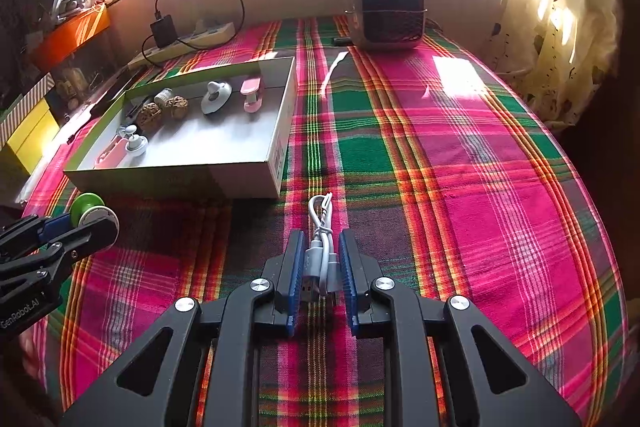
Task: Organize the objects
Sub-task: 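Carry cable with right gripper toward the box while left gripper carries the spool, then lower cable into box and open right gripper while left gripper lowers spool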
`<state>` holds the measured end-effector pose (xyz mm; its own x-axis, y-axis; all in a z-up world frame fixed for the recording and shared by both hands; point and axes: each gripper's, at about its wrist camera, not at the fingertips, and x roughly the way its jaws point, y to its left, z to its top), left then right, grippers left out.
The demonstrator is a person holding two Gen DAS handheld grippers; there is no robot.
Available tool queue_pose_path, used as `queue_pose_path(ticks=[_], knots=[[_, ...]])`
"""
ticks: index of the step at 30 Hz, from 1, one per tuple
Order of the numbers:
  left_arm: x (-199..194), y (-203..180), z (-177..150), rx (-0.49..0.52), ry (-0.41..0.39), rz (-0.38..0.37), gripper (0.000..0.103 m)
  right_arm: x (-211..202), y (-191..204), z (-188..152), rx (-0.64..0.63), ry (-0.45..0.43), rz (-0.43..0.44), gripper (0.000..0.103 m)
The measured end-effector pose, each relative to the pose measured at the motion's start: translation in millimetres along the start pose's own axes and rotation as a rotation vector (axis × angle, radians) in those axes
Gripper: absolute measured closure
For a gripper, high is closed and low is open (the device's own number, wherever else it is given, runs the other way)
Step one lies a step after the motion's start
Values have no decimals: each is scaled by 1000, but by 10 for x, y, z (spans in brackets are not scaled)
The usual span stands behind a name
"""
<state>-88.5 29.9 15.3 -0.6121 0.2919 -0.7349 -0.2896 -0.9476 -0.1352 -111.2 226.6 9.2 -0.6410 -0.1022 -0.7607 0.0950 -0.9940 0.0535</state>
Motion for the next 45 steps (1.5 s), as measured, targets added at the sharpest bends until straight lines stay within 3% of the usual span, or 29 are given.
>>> queue_pose_path(ticks=[20, 45], knots=[[-135, -10, 319, 4, -56, -3, 72, -221, 180, 345, -43, -75, 86, 84], [433, 179, 697, -11, 3, 10, 72, 405, 470, 788, -119, -2, 167, 84]])
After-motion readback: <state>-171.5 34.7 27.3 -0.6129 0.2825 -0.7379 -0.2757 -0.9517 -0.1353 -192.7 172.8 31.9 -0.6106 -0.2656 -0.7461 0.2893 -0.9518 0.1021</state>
